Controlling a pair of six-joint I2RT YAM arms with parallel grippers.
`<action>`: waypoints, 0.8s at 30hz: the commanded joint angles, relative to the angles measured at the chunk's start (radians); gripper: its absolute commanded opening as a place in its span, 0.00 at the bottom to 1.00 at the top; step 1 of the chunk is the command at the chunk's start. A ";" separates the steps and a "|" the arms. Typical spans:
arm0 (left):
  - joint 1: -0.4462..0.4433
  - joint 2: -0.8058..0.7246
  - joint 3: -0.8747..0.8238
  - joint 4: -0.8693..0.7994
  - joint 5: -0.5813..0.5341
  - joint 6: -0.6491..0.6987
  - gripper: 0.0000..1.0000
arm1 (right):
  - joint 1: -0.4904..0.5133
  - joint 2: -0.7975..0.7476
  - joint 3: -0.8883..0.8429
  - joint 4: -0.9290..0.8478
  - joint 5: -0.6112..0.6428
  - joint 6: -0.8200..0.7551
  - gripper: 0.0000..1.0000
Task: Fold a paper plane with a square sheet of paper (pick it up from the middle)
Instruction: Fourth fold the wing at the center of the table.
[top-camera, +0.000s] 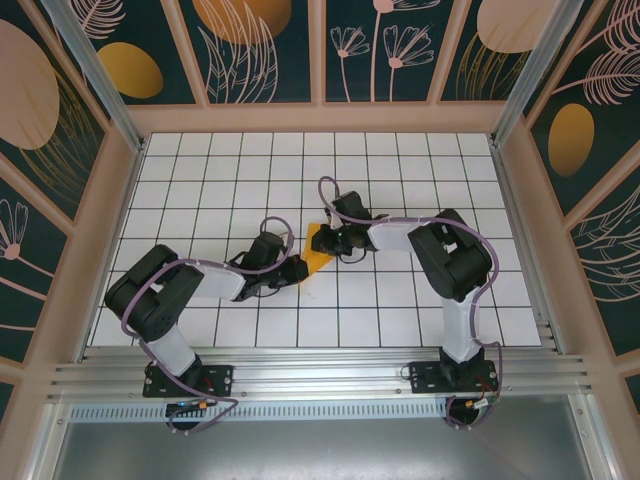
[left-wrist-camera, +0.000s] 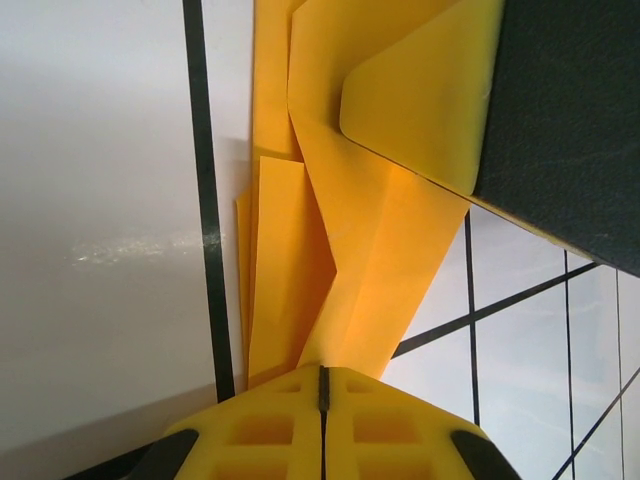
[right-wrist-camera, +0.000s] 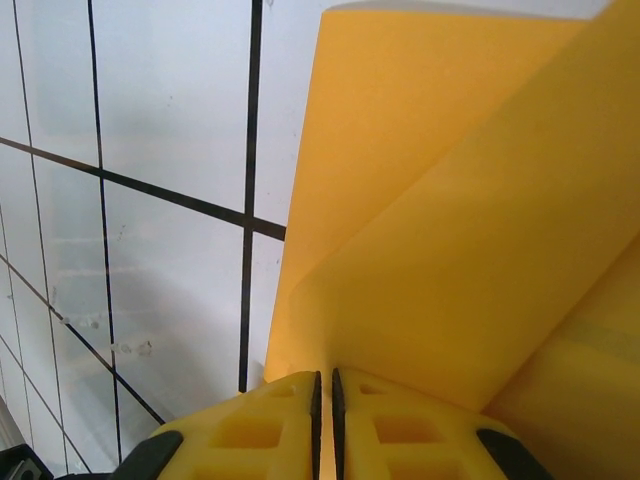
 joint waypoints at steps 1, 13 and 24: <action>0.006 0.071 -0.059 -0.119 -0.054 -0.019 0.07 | -0.008 -0.024 0.046 -0.035 -0.006 -0.026 0.17; 0.006 0.070 -0.064 -0.125 -0.071 -0.035 0.00 | -0.044 -0.150 -0.093 0.129 -0.100 0.012 0.11; 0.006 0.074 -0.059 -0.119 -0.063 -0.054 0.00 | 0.011 -0.080 -0.144 0.226 -0.117 0.054 0.06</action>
